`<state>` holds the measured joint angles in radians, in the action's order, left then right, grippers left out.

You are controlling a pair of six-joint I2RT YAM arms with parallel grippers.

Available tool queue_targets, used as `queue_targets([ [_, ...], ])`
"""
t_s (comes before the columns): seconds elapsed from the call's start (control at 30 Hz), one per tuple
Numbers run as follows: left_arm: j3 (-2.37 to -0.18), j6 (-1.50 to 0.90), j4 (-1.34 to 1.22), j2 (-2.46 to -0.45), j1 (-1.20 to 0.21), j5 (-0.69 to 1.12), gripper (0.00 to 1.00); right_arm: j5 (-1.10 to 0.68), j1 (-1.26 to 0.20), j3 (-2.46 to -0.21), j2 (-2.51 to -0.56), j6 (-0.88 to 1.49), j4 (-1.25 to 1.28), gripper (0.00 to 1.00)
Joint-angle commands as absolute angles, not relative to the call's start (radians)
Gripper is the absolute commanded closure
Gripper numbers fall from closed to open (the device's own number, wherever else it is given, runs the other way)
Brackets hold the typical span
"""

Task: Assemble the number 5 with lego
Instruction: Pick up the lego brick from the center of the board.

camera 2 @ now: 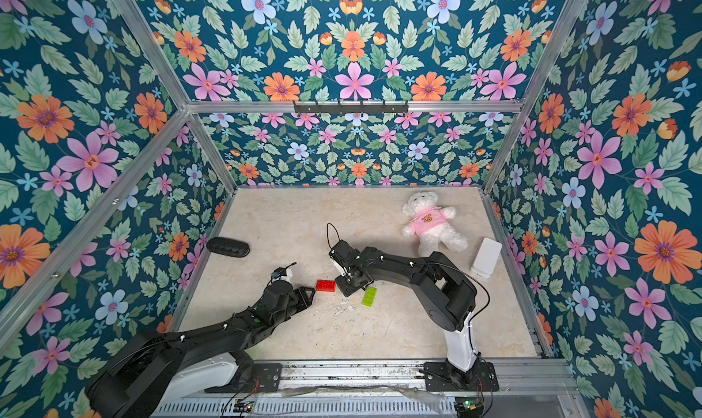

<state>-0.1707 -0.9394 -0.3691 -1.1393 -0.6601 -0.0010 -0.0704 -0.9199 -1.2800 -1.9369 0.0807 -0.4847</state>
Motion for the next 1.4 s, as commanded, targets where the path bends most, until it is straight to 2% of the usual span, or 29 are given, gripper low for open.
queue_targets([
  [0.0,-0.167,-0.944,-0.310,-1.142,-0.659,0.003,0.58,-0.060,-0.922,-1.289,-1.947,0.070,-0.512,0.56],
  [0.2,-0.166,-0.943,-0.302,-1.133,-0.660,0.008,0.59,-0.041,-0.923,-1.290,-1.938,0.070,-0.521,0.64],
  [0.33,-0.160,-0.947,-0.291,-1.118,-0.661,0.031,0.64,-0.016,-0.923,-1.287,-1.907,0.068,-0.529,0.67],
  [0.67,-0.174,-0.955,-0.380,-1.200,-0.688,0.130,0.67,0.001,-0.922,-1.251,-1.807,0.048,-0.490,0.67],
  [0.77,-0.207,-0.942,-0.377,-1.254,-0.688,0.103,0.68,-0.005,-0.922,-1.228,-1.789,0.049,-0.455,0.67],
  [0.93,-0.274,-0.904,-0.324,-1.316,-0.687,0.031,0.75,-0.014,-0.921,-1.202,-1.767,0.037,-0.417,0.67],
  [1.37,-0.428,-0.744,-0.308,-1.458,-0.650,-0.044,0.75,-0.085,-0.922,-1.221,-1.789,-0.010,-0.366,0.66],
])
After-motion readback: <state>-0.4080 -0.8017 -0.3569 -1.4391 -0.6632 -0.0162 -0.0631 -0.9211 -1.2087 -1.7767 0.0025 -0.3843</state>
